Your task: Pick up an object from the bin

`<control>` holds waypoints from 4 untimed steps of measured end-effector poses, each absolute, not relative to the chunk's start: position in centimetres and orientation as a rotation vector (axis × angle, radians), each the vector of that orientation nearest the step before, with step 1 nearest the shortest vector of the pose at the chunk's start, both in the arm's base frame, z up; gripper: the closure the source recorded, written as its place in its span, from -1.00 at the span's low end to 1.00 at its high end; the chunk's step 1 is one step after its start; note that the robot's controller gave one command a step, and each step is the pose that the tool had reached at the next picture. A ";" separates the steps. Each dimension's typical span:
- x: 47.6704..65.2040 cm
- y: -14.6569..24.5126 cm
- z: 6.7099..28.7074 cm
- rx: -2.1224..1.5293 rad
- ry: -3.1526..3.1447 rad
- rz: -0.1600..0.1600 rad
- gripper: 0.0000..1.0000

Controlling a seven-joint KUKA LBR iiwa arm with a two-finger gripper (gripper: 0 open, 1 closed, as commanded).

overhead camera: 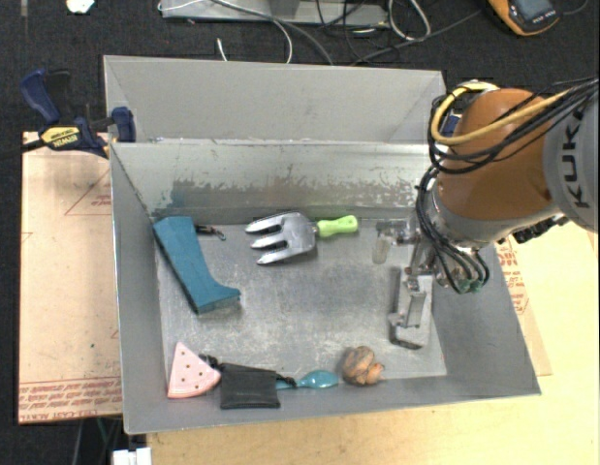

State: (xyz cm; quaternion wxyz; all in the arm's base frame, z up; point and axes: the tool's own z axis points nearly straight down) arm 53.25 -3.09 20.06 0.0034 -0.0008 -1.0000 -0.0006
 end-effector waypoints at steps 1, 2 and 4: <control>53.4 -3.1 20.5 0.000 -3.143 -0.001 -1.00; 54.9 -6.5 15.2 0.234 -3.137 -0.001 -1.00; 59.9 -12.5 13.6 1.125 -2.933 -0.010 -1.00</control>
Offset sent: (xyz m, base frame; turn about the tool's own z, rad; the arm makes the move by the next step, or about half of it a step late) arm 0.0366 -0.0859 -0.1306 -0.3683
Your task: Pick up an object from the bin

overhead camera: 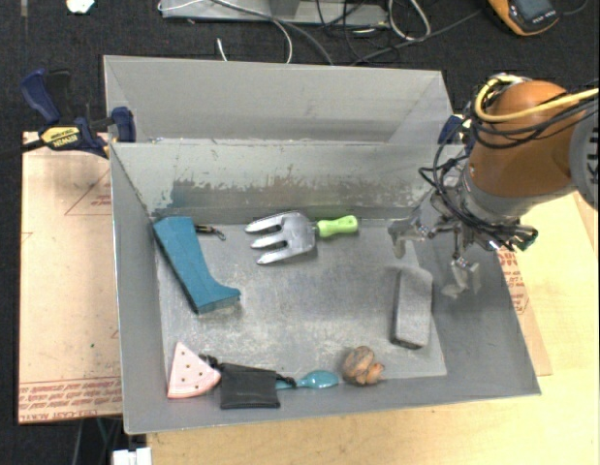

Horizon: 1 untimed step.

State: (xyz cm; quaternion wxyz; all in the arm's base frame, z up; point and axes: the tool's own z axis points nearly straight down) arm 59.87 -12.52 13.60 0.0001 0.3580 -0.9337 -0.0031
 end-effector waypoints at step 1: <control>61.0 -13.0 6.9 1.292 -2.883 -0.017 -1.00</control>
Offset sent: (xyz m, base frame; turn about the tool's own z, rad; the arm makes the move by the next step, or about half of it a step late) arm -0.0168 0.0039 -0.0660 -0.5134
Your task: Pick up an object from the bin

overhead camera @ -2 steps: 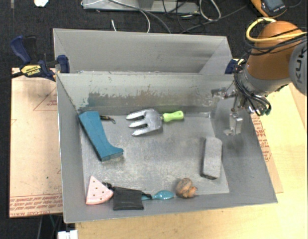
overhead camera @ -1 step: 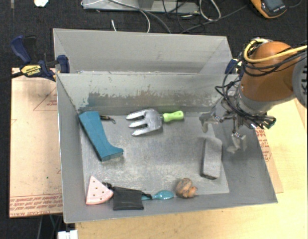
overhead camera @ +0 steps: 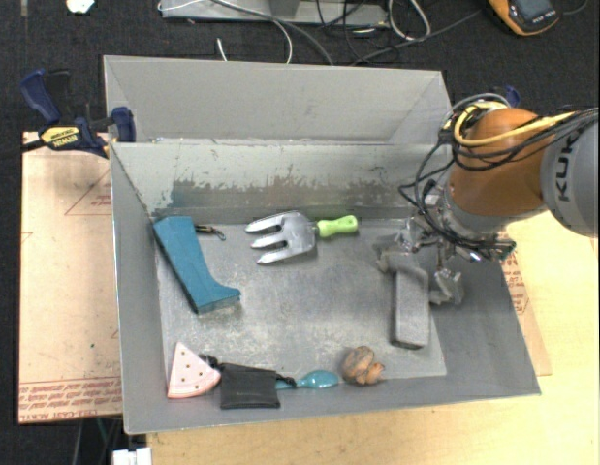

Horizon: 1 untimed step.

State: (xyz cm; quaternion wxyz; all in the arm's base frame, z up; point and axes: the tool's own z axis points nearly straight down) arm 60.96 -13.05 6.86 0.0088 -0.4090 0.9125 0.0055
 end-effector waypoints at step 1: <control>58.5 -11.7 7.3 -1.817 2.537 -0.007 1.00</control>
Offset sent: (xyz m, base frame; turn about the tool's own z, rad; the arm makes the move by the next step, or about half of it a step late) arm 0.0000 0.0000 0.0000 0.0000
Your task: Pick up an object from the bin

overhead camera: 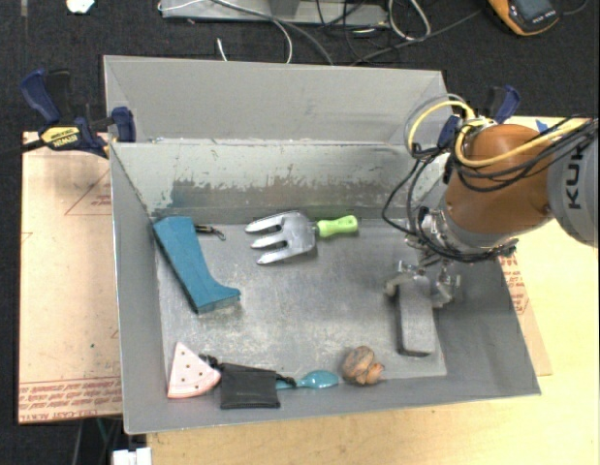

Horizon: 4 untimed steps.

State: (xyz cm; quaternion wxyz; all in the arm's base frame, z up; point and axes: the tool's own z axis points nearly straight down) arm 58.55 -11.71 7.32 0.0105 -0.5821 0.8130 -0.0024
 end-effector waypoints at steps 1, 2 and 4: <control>58.5 -11.7 7.3 -1.816 2.538 -0.007 1.00; 58.5 -11.7 8.2 -1.814 2.541 -0.005 1.00; 58.5 -11.7 16.0 -1.810 2.542 -0.005 1.00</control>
Offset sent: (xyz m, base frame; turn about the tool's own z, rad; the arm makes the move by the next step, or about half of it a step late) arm 0.0001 0.0002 0.0188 0.0006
